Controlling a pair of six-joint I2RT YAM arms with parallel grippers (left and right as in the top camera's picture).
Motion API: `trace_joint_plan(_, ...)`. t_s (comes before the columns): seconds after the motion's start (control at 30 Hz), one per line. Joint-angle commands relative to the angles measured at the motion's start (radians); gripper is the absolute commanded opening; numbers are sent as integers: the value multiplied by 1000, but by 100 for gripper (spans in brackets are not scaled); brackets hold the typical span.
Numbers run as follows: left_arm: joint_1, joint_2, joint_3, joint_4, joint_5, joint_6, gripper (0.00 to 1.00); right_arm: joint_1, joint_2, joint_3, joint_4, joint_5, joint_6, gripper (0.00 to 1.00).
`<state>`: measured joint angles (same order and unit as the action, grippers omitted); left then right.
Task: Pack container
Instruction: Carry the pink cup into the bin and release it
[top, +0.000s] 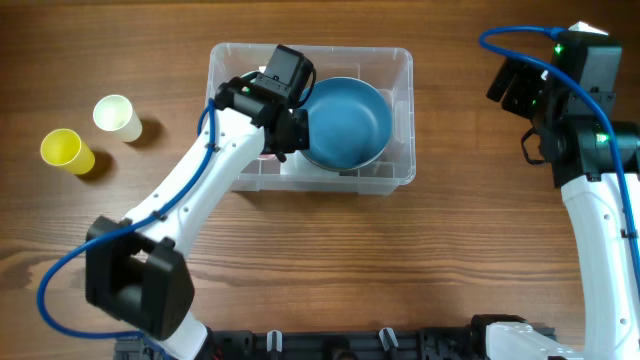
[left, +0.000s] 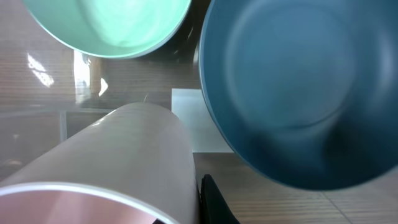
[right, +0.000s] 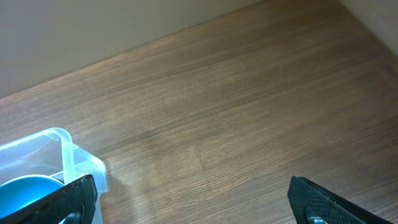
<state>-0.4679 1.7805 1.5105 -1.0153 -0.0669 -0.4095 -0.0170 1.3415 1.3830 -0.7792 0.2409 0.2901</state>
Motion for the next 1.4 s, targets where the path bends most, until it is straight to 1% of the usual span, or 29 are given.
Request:
trace_joint_plan(0.0, 16, 38, 8, 17, -18, -18, 5, 0, 10, 14, 0, 21, -9, 100)
trace_joint_plan(0.13, 16, 56, 8, 25, -17, -18, 7, 0, 10, 14, 0, 21, -9, 99)
trace_joint_plan(0.23, 16, 61, 0, 60, -18, -18, 9, 0, 10, 14, 0, 21, -9, 99)
trace_joint_plan(0.53, 16, 72, -5, 81, -25, -18, 9, 0, 10, 14, 0, 21, -9, 99)
trace_joint_plan(0.7, 27, 58, -4, 80, -60, -18, 14, 0, 10, 14, 0, 21, -9, 99)
trace_joint_plan(0.83, 66, -1, 26, 59, -89, -18, 17, 0, 10, 14, 0, 21, -8, 99)
trace_joint_plan(0.87, 83, -23, 34, 53, -88, -18, 20, 0, 10, 14, 0, 21, -9, 100)
trace_joint_plan(1.0, 204, -137, 42, 31, -92, -71, 25, 0, 10, 14, 0, 21, -9, 99)
trace_joint_plan(1.03, 271, -175, 42, 18, -92, -100, 32, 0, 10, 14, 0, 21, -9, 99)
trace_joint_plan(1.07, 316, -196, 42, 9, -92, -120, 34, 0, 10, 14, 0, 21, -9, 99)
trace_joint_plan(1.13, 426, -235, 42, -16, -92, -154, 34, 0, 10, 14, 0, 21, -9, 100)
trace_joint_plan(1.17, 502, -252, 42, -31, -92, -171, 38, 0, 10, 14, 0, 21, -9, 100)
trace_joint_plan(1.2, 551, -261, 42, -39, -92, -180, 48, 0, 10, 14, 0, 21, -9, 100)
trace_joint_plan(1.27, 673, -266, 42, -49, -92, -179, 53, 0, 10, 14, 0, 21, -9, 100)
trace_joint_plan(1.37, 851, -266, 42, -50, -92, -179, 53, 0, 10, 14, 0, 21, -9, 100)
